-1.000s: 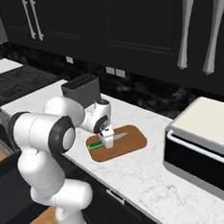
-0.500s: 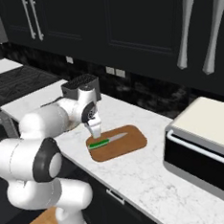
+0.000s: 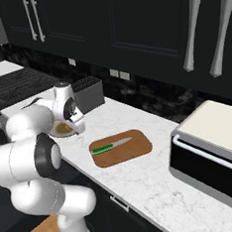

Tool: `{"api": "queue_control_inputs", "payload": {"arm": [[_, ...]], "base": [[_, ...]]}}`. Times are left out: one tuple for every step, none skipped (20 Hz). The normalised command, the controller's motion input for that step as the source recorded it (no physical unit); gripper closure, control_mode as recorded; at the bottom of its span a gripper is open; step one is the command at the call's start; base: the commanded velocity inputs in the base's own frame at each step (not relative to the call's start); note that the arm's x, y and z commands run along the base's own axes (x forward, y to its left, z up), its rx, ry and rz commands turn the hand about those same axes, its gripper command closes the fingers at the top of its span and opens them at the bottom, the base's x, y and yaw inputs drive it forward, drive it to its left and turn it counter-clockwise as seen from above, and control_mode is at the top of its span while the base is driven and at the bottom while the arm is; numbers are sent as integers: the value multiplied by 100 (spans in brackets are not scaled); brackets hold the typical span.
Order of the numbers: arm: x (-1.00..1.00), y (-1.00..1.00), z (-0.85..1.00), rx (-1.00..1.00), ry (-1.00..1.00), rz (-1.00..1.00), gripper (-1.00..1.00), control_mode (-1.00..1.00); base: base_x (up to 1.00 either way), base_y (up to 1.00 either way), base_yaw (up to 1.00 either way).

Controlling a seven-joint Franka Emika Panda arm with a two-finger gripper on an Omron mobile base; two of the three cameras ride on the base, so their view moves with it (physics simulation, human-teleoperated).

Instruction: Pick up the knife from the drawer and place it on the cutting board. Then place the meat from the plate to the cutting board.

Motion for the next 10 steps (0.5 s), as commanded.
{"api": "queue_control_inputs", "payload": {"arm": [[50,52,0,-3,0,43,-100,-100],[49,41,0,-2,0,41,-100,-100],[53,41,-1,-3,0,42,-100,-100],[55,44,-2,-5,0,42,-100,-100],[51,37,0,-5,0,43,-100,-100],[45,27,0,-6,0,43,-100,-100],[34,28,0,-7,0,43,-100,-100],[28,29,0,-9,0,41,-100,-100],[21,28,4,-13,0,36,-100,-100],[21,30,4,-14,0,32,-100,-100]], "base": [[0,0,0],[0,0,0],[0,0,0],[0,0,0],[0,0,0],[0,0,0],[0,0,0],[0,0,0],[0,0,0],[0,0,0]]}}
